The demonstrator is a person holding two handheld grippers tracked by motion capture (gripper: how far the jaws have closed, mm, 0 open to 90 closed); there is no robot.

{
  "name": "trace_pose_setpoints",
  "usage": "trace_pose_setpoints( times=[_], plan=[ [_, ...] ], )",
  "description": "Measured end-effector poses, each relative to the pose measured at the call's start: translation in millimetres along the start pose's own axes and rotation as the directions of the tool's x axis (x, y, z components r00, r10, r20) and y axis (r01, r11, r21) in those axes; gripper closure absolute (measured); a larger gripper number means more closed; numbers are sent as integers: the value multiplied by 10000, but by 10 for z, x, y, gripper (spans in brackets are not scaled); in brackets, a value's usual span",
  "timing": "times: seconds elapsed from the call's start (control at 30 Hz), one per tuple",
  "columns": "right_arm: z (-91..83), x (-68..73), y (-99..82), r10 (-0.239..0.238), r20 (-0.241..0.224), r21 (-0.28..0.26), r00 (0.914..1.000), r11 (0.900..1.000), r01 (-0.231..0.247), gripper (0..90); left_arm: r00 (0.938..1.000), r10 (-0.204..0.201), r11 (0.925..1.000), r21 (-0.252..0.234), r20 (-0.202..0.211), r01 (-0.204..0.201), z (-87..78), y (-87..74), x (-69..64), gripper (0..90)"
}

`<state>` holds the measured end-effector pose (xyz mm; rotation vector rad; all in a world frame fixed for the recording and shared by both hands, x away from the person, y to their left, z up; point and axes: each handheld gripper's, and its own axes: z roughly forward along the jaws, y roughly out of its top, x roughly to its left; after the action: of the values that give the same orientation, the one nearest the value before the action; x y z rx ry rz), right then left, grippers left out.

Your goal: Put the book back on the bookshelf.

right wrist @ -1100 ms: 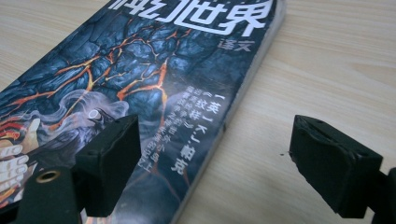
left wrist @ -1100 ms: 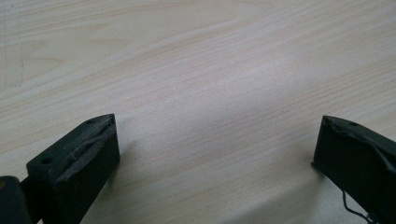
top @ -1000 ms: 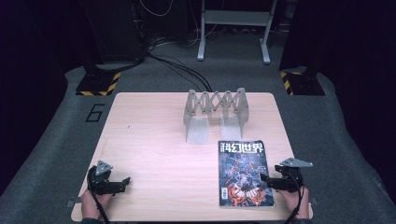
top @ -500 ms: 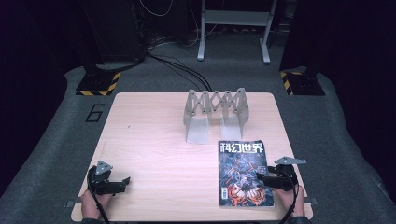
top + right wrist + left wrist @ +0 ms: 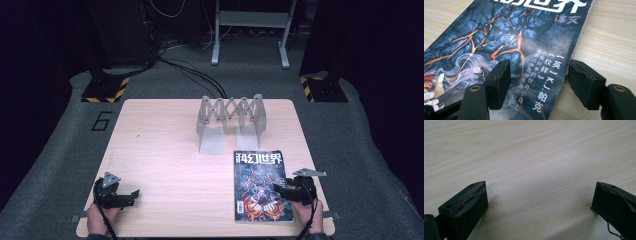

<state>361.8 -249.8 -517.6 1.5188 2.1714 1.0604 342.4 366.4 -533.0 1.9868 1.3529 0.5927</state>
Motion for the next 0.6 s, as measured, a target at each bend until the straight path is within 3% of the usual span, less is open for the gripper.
trace_pose_setpoints(
  times=[0.17, 0.6],
  plan=[
    [-3, 40, 2, 296, -119, 68, 9995, 9995, -296, 372, 10000, 0, 10000, 0, 1, 0, 0, 0, 0, 2],
    [52, 192, 25, 201, -226, 141, 9995, 9997, -198, 373, 10000, 1, 10000, 0, 1, -1, 0, 0, 0, 2]
  ],
)
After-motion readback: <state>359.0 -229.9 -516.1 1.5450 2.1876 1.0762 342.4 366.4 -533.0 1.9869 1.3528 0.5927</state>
